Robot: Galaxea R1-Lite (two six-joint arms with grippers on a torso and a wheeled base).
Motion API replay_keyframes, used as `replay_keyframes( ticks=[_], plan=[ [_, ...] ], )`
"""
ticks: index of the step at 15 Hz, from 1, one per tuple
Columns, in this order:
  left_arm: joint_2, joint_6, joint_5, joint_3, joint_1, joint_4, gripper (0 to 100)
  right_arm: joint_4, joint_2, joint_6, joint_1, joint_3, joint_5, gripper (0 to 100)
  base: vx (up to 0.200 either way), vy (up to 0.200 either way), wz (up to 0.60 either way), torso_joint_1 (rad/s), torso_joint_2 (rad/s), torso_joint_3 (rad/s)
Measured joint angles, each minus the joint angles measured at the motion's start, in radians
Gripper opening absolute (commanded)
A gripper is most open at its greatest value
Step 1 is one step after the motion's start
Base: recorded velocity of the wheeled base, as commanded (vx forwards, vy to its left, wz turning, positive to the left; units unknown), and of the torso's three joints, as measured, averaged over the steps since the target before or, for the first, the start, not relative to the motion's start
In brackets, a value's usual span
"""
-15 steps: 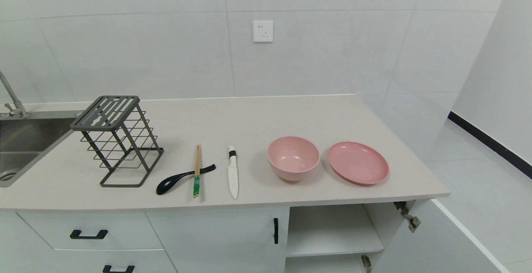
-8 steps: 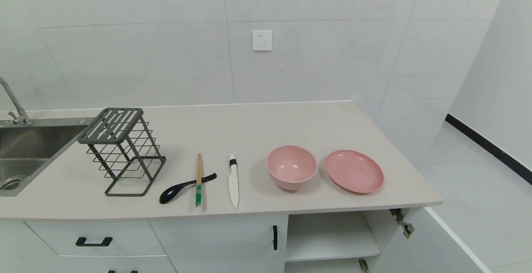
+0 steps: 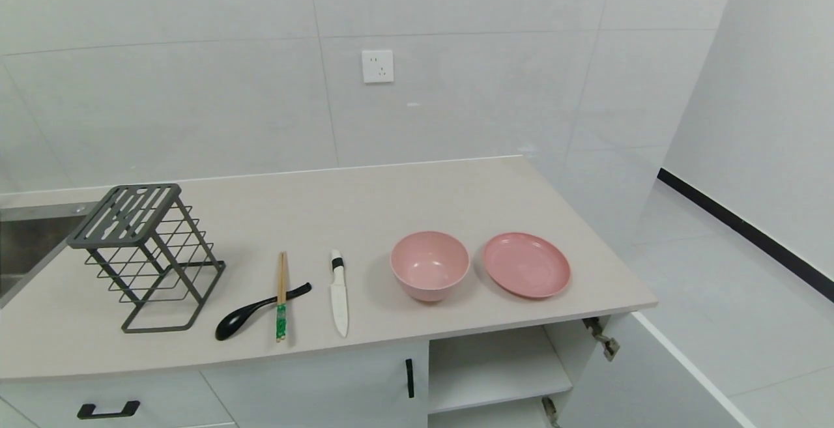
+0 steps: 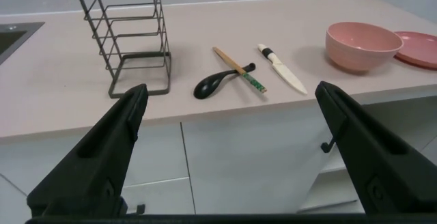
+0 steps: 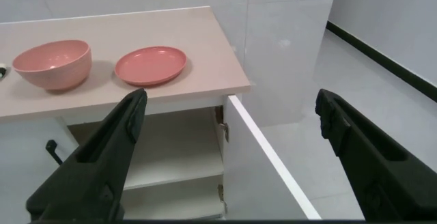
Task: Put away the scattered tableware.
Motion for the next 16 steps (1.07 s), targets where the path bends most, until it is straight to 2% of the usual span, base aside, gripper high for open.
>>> replay_keyframes(
  ticks=[5,10,13,16],
  plan=[
    [0.0,-0.001,0.002,0.0,0.0,-0.001,100,0.0,0.0,-0.001,0.0,0.0,0.0,100,0.0,0.0,0.0,0.0,0.0,0.0],
    [0.0,-0.002,0.004,0.0,0.0,-0.002,100,-0.001,0.0,-0.001,0.0,-0.001,0.0,100,0.0,0.0,0.0,0.108,-0.22,-0.1],
    [0.0,0.0,0.004,0.0,0.0,-0.001,100,0.0,0.0,-0.002,0.0,0.0,0.0,100,0.2,0.0,0.0,0.012,-0.03,-0.009],
    [0.0,0.002,0.004,0.0,0.0,0.001,100,0.003,0.0,-0.002,0.0,0.0,0.001,100,0.0,0.0,0.0,0.036,0.01,-0.008]
  ],
)
